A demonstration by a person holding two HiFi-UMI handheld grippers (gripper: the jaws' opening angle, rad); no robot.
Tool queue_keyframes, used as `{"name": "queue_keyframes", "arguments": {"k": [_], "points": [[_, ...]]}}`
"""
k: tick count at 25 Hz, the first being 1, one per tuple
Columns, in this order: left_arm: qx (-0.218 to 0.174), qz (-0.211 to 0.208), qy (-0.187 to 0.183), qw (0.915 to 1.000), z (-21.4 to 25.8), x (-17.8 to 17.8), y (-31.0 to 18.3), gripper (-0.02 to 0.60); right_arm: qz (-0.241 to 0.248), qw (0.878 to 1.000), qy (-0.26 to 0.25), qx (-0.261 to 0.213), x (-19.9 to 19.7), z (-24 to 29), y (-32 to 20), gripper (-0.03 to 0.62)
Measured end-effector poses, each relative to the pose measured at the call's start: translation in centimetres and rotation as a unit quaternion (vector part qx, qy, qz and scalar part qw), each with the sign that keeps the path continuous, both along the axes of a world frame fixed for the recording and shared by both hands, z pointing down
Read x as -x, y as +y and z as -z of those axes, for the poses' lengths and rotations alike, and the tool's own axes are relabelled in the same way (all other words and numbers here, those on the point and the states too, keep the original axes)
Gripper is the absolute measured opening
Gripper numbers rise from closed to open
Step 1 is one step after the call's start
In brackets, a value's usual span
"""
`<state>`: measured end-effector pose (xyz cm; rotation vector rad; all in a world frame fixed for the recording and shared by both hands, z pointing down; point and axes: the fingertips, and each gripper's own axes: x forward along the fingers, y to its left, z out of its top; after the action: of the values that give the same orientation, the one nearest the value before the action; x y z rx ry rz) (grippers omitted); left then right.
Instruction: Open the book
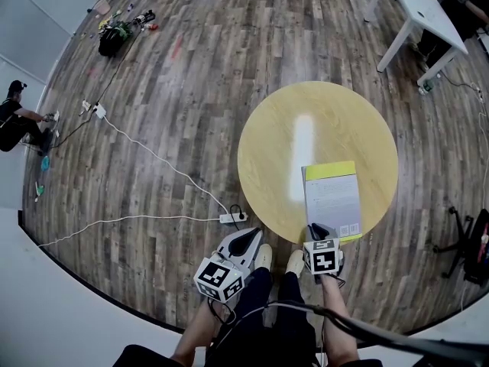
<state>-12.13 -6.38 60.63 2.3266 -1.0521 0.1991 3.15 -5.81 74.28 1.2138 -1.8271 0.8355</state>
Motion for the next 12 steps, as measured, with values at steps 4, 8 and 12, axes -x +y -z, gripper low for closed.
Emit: {"name": "queue_keyframes", "arguments": {"k": [4, 8, 12], "points": [[0.002, 0.002, -0.002, 1.0000, -0.13, 0.21, 0.14, -0.005, -0.003, 1.000, 0.002, -0.003, 0.13, -0.03, 0.06, 0.035], [0.002, 0.002, -0.002, 1.0000, -0.14, 0.25, 0.15, -0.005, -0.018, 1.000, -0.020, 0.008, 0.20, -0.06, -0.01, 0.011], [0.001, 0.001, -0.001, 1.0000, -0.02, 0.29, 0.17, -0.005, -0.023, 0.999, -0.025, 0.011, 0.23, -0.05, 0.08, 0.006]]}}
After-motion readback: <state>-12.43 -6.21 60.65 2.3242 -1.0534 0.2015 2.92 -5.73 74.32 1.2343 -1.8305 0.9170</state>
